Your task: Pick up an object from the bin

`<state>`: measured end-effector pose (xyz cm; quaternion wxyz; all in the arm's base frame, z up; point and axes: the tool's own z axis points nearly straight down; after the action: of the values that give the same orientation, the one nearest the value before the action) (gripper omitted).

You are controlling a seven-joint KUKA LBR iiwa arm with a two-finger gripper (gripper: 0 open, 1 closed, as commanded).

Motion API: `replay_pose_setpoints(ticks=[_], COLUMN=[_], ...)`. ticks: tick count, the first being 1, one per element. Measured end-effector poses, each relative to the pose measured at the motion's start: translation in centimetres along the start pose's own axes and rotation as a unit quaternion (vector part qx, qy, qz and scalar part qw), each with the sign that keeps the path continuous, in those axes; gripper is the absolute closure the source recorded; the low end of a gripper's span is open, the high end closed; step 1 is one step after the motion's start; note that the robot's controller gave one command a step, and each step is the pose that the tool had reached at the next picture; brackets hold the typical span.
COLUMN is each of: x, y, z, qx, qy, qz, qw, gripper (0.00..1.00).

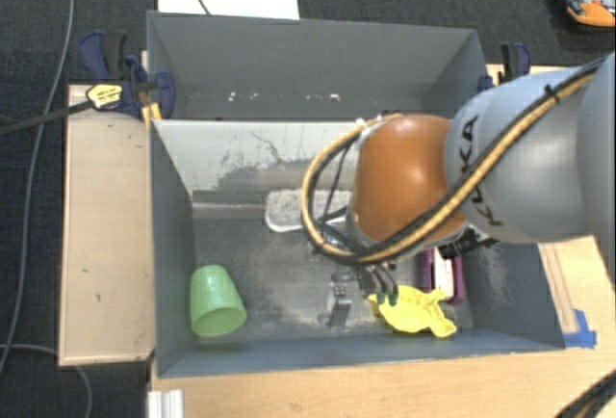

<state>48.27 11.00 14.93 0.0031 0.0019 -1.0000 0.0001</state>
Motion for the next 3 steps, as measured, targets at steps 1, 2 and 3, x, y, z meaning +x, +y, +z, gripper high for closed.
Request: replay_pose_setpoints(ticks=[1,2,3], x=[-0.2,0.2,-0.1], y=[-0.1,-0.8,-11.3], z=[-0.4,7.8,2.1], qx=[-0.001,0.0,0.001], qy=[-0.0038,-0.0078,-0.0068], qz=[0.004,-0.226,-0.124], qw=[1.0,0.9741,0.9923], gripper=[0.0,0.0,0.0])
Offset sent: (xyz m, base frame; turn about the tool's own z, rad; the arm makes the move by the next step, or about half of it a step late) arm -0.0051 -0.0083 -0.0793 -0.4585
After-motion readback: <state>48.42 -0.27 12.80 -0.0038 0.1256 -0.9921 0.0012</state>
